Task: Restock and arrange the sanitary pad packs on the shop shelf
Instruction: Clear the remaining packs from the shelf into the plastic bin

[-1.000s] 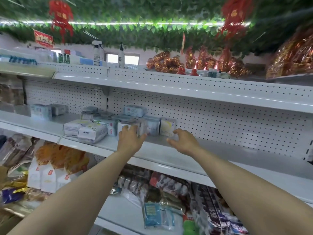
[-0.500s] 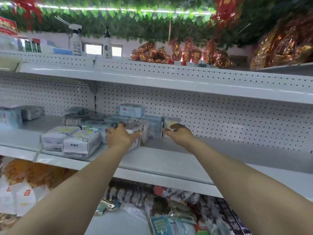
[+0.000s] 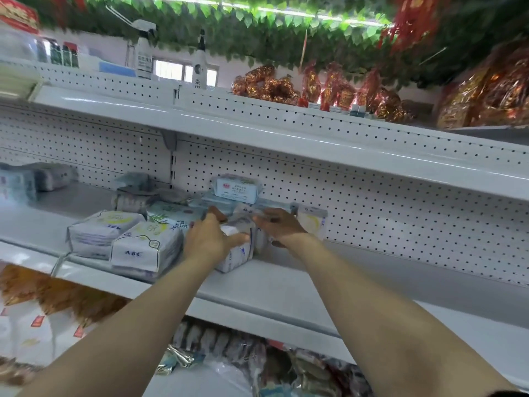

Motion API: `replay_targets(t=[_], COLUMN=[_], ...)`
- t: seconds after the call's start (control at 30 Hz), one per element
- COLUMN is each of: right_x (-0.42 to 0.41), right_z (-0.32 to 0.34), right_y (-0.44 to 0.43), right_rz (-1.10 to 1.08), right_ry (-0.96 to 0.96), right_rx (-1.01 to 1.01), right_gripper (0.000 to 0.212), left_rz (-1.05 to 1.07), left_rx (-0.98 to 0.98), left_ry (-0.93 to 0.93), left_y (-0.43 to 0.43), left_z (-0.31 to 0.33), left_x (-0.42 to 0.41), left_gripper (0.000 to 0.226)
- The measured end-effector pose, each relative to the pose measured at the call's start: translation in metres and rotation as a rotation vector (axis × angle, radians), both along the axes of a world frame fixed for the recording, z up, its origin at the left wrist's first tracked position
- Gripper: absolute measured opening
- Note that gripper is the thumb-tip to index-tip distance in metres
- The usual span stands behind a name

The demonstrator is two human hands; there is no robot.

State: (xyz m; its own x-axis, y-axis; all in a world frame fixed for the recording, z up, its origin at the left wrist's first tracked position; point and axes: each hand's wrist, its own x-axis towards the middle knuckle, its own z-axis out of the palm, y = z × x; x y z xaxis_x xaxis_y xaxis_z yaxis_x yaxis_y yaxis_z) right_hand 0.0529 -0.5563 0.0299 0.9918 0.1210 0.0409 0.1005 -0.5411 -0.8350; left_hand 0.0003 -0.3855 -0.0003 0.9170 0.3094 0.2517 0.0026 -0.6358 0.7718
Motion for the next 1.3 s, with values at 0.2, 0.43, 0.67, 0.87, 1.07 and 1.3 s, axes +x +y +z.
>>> replay_targets(t=[0.2,0.43,0.67,0.87,1.07,1.3], right_x=[0.015,-0.004,-0.082,-0.174,-0.251,-0.295], right_z=[-0.014,-0.029,-0.045,-0.059,-0.107,-0.184], right_y=[-0.001,-0.015,-0.063,-0.094,-0.124,-0.145], right_rz=[-0.151,-0.265,-0.136,-0.067,-0.074,-0.172], right_ry=[-0.088,0.012,0.135,0.186,0.313,0.489], right_rx=[-0.075,0.282,0.542,0.636,0.611,0.586], right_gripper=[0.06,0.108,0.06,0.059,0.06,0.052], left_rz=[-0.02,0.036,0.1,0.128,0.13,0.19], left_rx=[-0.008,-0.111,-0.286,-0.689,-0.918,-0.975], left_ry=[-0.011,-0.046,-0.085,0.051,0.198,0.41], left_y=[0.006,0.001,-0.018,-0.036,-0.053,-0.055], left_z=[-0.001,-0.004,-0.003,-0.042,-0.104,-0.189], left_x=[-0.004,-0.044,-0.118,-0.182,-0.253,-0.287], left_gripper=[0.075,0.065,0.073,0.103,0.069,0.069])
